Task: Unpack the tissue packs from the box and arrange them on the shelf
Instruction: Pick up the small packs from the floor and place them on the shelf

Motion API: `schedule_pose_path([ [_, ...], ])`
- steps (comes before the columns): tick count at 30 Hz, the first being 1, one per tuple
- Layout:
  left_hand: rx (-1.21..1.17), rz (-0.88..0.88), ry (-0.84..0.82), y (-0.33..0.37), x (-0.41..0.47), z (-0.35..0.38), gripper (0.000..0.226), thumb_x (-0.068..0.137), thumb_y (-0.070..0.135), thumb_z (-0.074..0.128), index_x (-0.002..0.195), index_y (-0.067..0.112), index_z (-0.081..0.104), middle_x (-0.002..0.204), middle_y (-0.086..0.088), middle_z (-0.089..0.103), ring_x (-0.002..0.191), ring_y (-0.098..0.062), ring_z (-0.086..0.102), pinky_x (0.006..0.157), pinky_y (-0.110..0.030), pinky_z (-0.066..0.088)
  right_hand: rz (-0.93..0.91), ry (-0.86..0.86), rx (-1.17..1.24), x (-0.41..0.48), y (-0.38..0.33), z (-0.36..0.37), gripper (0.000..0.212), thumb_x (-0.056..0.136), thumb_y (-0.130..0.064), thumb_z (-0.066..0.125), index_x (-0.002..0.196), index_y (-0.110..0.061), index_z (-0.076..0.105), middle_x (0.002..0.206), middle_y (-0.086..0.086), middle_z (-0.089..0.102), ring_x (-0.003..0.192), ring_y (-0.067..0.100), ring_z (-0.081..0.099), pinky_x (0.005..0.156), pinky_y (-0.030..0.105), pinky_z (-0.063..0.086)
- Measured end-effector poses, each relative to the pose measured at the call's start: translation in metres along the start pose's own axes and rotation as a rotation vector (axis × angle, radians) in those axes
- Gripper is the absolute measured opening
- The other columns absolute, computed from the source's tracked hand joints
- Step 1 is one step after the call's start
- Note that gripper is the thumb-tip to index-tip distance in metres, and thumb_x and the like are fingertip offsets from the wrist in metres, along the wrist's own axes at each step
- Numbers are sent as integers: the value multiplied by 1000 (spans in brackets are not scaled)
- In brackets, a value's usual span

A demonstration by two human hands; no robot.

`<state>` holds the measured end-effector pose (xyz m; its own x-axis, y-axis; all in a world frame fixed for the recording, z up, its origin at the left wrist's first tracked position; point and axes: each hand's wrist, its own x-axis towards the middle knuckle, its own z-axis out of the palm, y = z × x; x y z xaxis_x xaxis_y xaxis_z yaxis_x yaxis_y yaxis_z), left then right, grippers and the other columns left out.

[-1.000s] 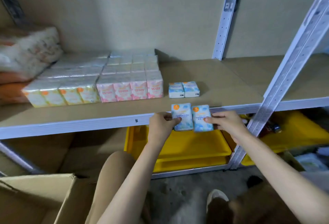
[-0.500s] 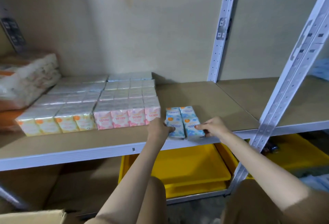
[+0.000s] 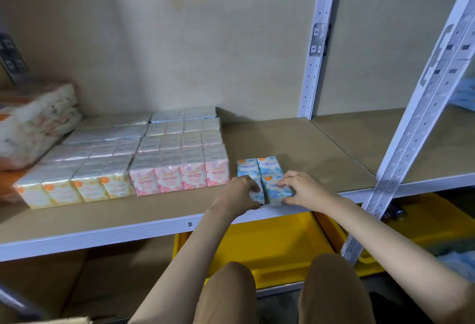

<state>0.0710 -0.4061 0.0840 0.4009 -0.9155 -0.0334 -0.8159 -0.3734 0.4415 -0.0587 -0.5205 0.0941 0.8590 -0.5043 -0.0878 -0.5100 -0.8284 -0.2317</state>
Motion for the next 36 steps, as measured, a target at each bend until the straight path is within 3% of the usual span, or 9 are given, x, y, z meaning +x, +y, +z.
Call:
schedule_pose_path([
  [36, 70, -26, 47, 0, 23, 6, 45, 85, 15, 66, 128, 9, 55, 135, -10, 53, 123, -24, 49, 102, -30, 42, 23, 55, -57, 22, -5, 2, 52, 87, -23, 63, 135, -10, 49, 137, 8, 47, 125, 23, 46, 98, 30, 40],
])
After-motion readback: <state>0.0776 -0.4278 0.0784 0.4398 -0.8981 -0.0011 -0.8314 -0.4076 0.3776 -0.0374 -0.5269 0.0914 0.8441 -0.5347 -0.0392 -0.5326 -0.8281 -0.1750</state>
